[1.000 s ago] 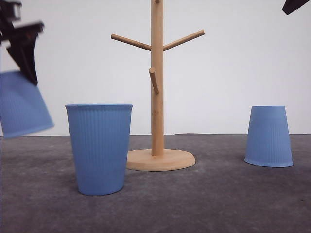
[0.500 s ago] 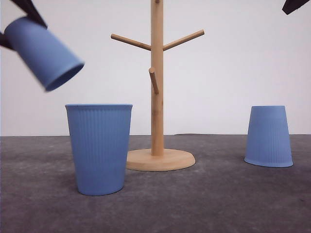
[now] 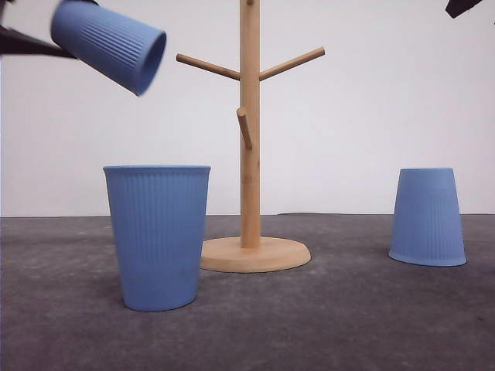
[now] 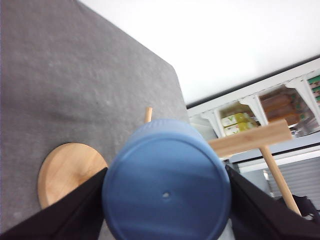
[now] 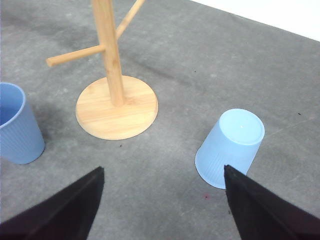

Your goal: Place three cups

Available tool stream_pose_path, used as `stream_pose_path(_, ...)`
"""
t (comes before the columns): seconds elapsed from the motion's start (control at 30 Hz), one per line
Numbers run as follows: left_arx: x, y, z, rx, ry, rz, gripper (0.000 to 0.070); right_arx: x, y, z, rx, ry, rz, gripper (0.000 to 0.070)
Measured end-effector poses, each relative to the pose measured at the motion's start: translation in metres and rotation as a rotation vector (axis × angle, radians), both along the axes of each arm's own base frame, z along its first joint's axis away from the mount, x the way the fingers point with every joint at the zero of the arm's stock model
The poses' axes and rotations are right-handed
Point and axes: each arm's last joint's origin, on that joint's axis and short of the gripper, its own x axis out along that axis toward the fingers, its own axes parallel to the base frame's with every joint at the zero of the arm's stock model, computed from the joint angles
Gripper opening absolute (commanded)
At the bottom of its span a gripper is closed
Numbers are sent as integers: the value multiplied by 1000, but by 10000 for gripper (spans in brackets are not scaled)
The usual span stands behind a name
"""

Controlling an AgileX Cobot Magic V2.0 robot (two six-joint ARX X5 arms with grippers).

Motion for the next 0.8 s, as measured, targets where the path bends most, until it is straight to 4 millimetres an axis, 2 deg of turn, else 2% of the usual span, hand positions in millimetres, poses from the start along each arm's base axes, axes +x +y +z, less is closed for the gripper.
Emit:
stream_pose_path(0.33,22,-19,-12,-51,14,-54,353,0,0,0,0,0,0,485)
stream_pose_path(0.8,31,-52,-19,-36,2,-99,353,0,0,0,6,3,-4,485)
